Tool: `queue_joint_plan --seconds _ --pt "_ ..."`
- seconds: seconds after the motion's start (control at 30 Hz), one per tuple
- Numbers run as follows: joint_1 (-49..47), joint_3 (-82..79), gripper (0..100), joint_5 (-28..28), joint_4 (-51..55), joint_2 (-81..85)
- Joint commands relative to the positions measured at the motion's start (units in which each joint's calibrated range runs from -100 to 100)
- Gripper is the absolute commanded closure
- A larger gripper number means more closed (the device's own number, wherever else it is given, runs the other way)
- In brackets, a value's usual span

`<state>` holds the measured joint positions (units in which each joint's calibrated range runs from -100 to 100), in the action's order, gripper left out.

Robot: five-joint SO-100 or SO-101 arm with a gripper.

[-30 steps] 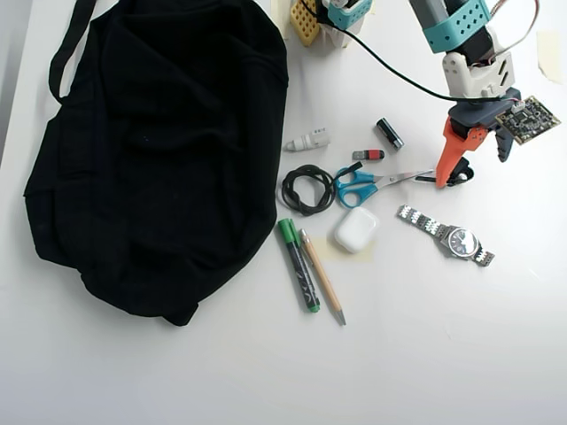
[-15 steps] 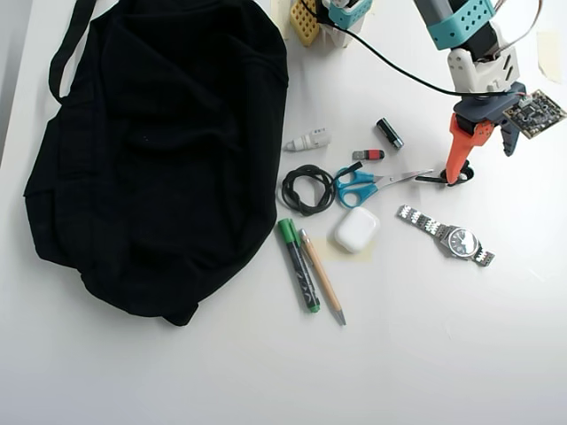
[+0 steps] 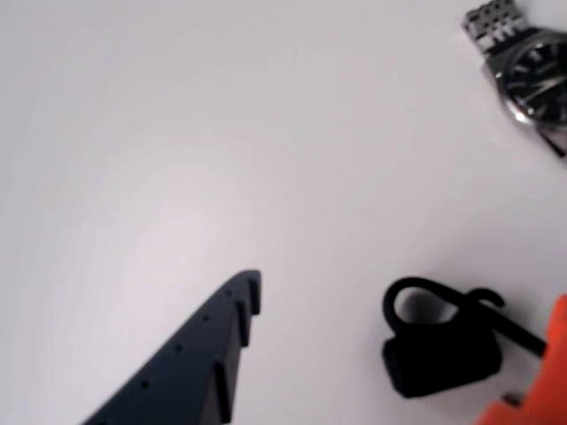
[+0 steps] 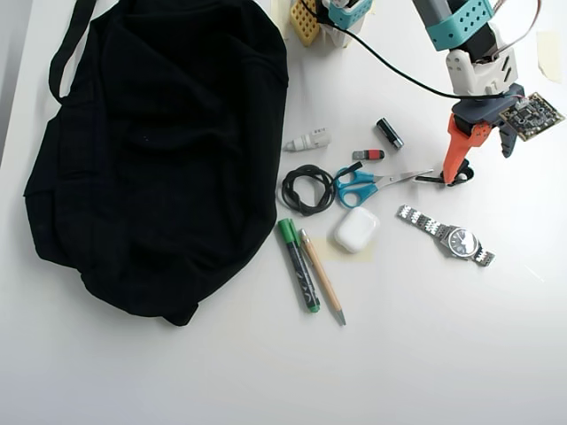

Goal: Put the black bike light into the black bag

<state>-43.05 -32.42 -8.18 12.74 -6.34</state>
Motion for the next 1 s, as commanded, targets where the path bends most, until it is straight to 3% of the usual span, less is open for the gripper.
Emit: queue_joint_plan --seconds 0.0,0.97 --pt "0.3 0.7 59 -1.9 2.1 1.9" --pt "-0.3 8.9 60 -4.4 8.1 -5.9"
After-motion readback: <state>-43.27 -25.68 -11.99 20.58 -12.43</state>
